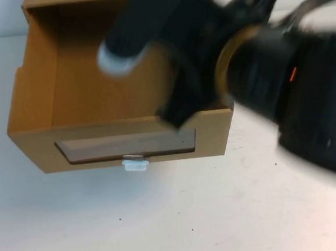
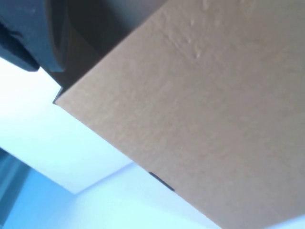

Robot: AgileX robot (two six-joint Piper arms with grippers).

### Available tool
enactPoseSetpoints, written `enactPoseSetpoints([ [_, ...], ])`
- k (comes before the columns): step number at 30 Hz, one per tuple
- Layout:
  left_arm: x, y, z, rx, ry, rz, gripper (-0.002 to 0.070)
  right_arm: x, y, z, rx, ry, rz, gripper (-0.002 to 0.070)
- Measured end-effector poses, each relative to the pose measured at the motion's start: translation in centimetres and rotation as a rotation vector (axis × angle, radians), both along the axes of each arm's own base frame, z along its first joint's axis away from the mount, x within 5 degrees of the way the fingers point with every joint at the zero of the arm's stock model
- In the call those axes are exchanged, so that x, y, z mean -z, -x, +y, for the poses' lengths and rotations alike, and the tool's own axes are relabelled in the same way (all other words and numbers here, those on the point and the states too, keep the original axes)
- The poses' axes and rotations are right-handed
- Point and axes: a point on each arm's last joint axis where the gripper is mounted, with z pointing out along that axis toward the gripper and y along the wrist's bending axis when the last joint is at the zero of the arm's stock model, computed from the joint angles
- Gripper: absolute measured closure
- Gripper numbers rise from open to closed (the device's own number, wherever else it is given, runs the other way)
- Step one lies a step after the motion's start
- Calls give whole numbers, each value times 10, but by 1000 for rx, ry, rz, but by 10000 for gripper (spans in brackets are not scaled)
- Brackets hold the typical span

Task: Open the shoe box
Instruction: 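Pull the top drawer of the cardboard box fully open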

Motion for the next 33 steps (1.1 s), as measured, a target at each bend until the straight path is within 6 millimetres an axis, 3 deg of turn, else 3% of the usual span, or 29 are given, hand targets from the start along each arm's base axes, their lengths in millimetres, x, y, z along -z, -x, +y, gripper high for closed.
enactPoseSetpoints([
  [5, -15, 35, 16, -65, -73, -39, 680, -32, -54, -53, 154, -130, 134, 686],
  [8, -14, 58, 27, -108, -130, -33, 680, -39, -79, -92, 237, -193, 192, 687],
  [13, -4, 105, 45, -188, -162, -80, 680, -40, -92, -155, 351, -291, 266, 688],
  [16, 9, 136, 56, -241, -147, -157, 680, -35, -83, -183, 364, -362, 274, 689],
  [20, 42, 179, 70, -305, -89, -280, 680, -25, -52, -203, 338, -449, 249, 690],
  [27, 131, 245, 91, -403, 21, -483, 680, 24, -5, -210, 270, -597, 202, 689],
  [33, 207, 285, 103, -456, 111, -605, 680, 74, 34, -221, 219, -700, 38, 690],
])
